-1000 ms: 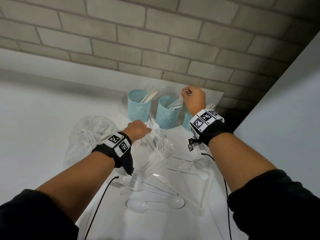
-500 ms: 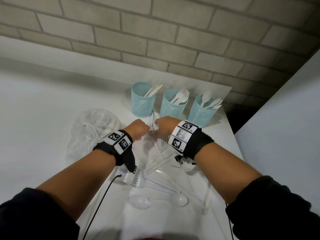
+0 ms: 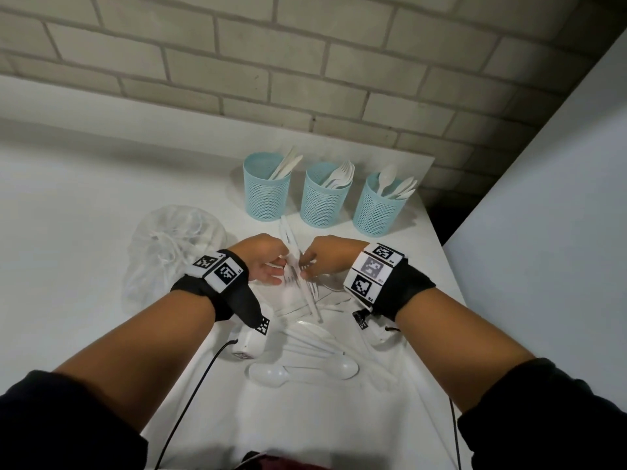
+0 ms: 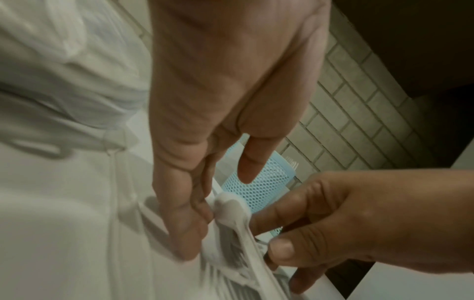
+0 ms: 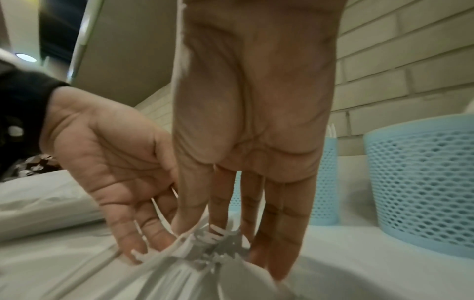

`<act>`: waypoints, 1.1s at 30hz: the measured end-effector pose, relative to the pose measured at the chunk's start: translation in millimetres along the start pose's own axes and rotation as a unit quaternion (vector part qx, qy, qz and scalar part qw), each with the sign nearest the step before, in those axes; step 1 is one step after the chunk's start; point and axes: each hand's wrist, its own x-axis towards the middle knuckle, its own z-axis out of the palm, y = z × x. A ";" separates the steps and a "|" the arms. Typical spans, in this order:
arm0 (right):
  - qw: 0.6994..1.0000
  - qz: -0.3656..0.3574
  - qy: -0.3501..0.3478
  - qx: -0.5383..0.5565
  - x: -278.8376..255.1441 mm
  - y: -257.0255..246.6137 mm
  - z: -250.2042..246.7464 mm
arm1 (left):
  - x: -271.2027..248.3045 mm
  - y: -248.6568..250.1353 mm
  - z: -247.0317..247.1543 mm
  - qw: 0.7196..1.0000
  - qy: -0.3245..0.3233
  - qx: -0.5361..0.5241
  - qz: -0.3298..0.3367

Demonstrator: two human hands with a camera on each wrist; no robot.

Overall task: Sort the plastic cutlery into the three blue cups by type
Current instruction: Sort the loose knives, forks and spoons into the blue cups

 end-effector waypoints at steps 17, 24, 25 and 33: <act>0.963 0.194 0.027 0.186 -93.9 54.3 -8.4 | -57.6 -32.0 -1.1 0.789 0.002 0.610 0.069; 0.941 0.335 -0.039 0.004 -143.3 77.4 18.3 | -72.8 -73.3 -1.3 0.725 -0.029 0.688 0.007; 0.941 0.334 -0.053 0.018 -144.7 76.0 22.2 | -70.6 -77.9 0.0 0.725 -0.020 0.688 0.025; 0.951 0.279 -0.011 0.131 -115.2 42.6 53.7 | -51.5 -75.7 10.9 0.758 0.054 0.643 0.096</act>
